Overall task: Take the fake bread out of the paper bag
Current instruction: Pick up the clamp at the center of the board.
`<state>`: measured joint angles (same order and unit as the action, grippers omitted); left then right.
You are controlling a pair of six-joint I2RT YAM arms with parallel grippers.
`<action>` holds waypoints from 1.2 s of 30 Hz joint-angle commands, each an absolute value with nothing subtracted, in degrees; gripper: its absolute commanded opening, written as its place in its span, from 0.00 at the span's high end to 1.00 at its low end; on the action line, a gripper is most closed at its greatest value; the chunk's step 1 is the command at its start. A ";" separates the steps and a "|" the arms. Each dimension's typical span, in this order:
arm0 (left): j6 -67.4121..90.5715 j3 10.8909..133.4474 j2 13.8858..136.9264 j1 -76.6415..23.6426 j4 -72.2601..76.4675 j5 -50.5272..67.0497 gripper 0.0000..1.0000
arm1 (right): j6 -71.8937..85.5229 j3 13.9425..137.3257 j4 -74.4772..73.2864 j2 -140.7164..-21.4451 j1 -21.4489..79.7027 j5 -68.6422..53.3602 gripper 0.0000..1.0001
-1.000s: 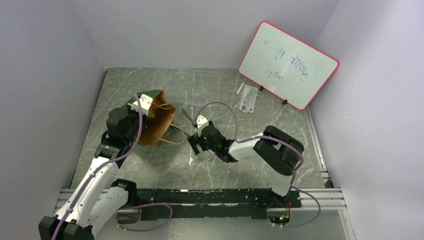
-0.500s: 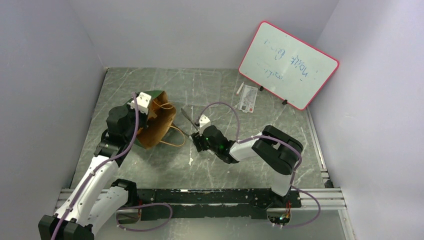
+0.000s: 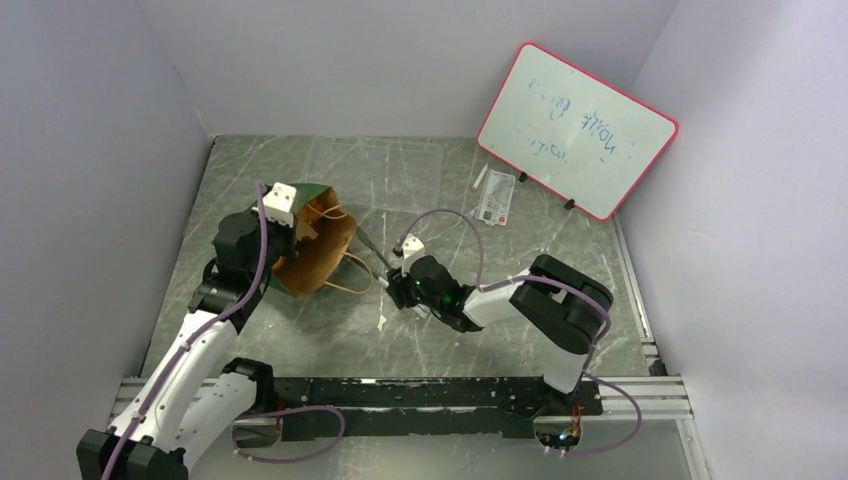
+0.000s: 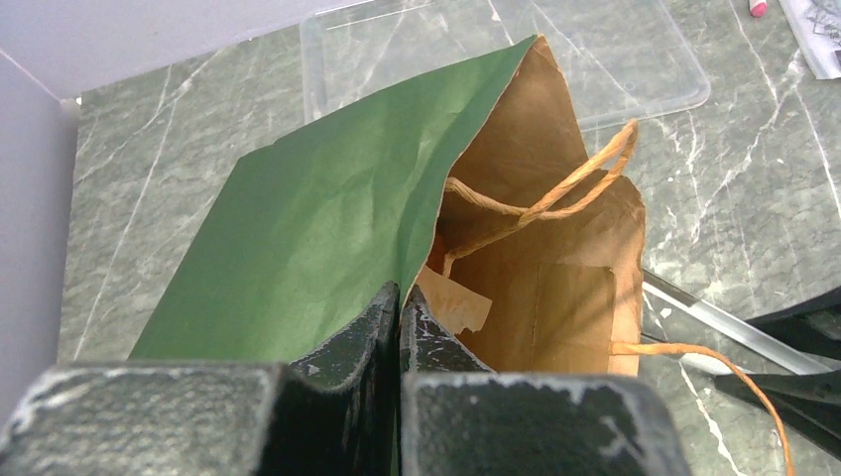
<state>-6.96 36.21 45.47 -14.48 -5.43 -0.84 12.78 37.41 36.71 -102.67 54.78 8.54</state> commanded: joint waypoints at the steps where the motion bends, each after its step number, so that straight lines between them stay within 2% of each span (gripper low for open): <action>1: -5.08 38.27 44.92 -14.77 -6.61 -3.33 0.93 | 16.07 35.48 31.84 -97.76 55.56 8.95 0.56; 22: 0.61 38.05 44.75 -14.77 -6.68 -8.78 0.93 | 30.40 38.14 5.09 -75.91 55.72 18.65 0.66; 36: 2.50 39.46 47.43 -14.77 -8.11 -11.22 0.93 | 31.85 46.20 -7.86 -65.23 57.41 23.85 0.67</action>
<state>1.26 38.00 47.18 -14.48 -7.33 -8.93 30.70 42.85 -4.43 -68.20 56.80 21.26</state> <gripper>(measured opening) 0.076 0.435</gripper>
